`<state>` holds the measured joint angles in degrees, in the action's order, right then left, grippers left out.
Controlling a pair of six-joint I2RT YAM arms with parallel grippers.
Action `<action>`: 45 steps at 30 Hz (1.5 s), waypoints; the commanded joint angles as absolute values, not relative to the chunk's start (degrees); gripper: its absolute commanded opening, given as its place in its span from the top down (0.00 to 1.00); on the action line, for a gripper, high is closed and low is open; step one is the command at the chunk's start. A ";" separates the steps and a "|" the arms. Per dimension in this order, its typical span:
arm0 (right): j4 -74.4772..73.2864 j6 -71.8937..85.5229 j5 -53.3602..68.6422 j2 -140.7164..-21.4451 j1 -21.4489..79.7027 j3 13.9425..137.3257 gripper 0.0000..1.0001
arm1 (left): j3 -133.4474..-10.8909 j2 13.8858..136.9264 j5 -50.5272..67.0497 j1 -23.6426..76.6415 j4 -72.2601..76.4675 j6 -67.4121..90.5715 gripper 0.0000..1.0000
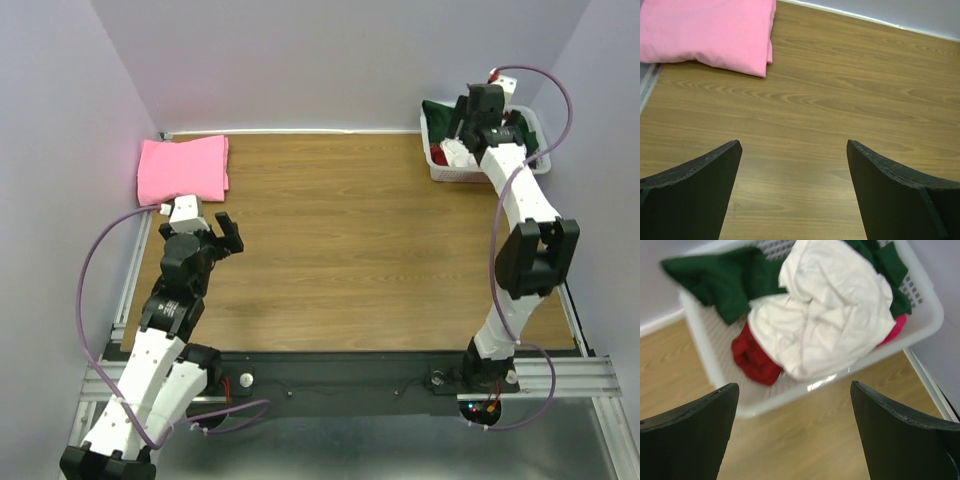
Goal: Fold and stack the t-shirts
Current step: Grab the tshirt from the pile, then move the tshirt to the center of the board
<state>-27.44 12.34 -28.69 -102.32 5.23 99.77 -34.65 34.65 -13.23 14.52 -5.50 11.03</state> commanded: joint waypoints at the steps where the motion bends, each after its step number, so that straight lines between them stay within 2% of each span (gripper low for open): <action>1: -25.84 14.58 -27.43 -110.90 -2.00 110.73 0.03 | -32.44 33.31 -13.01 15.56 3.77 11.78 0.02; 7: -25.75 16.70 -22.59 -121.98 -7.73 119.78 0.12 | -32.52 34.89 -15.47 16.87 4.39 10.20 0.02; 12: -25.66 17.40 -22.76 -131.03 -10.02 125.24 0.16 | -32.52 35.42 -15.56 17.05 4.48 9.84 0.02; 15: -25.66 16.53 -21.98 -133.50 -10.37 126.38 0.32 | -32.52 35.95 -15.38 17.23 4.66 9.67 0.02; 16: -25.75 16.18 -21.36 -133.51 -10.37 126.39 0.47 | -32.43 36.03 -15.38 17.14 4.66 9.67 0.02; 18: -25.66 16.08 -19.96 -132.11 -10.37 125.86 0.63 | -32.43 36.30 -15.38 17.23 4.75 9.58 0.02; 19: -25.58 15.82 -19.78 -131.32 -10.37 125.86 0.79 | -32.43 36.21 -15.29 17.23 4.75 9.58 0.02; 22: -25.66 14.59 -18.72 -127.11 -10.37 125.33 0.99 | -32.43 36.12 -15.21 17.23 4.75 9.58 0.02; 33: -25.31 9.32 -9.67 -106.80 -3.35 126.30 0.99 | -32.17 34.28 -15.47 17.40 4.83 9.76 0.02; 34: -25.23 9.23 -5.58 -105.13 -2.30 126.91 0.99 | -32.17 33.84 -15.47 17.40 4.75 9.84 0.02; 37: -24.88 9.23 -0.82 -102.84 -0.27 127.96 0.99 | -32.17 33.14 -15.82 17.58 4.57 9.84 0.02; 41: -24.78 8.96 -1.41 -102.04 2.02 129.28 0.99 | -32.08 31.91 -16.08 17.67 4.13 9.93 0.02; 45: -24.78 10.90 9.12 -101.34 5.52 130.78 0.99 | -31.56 30.33 -16.52 17.75 4.22 9.85 0.02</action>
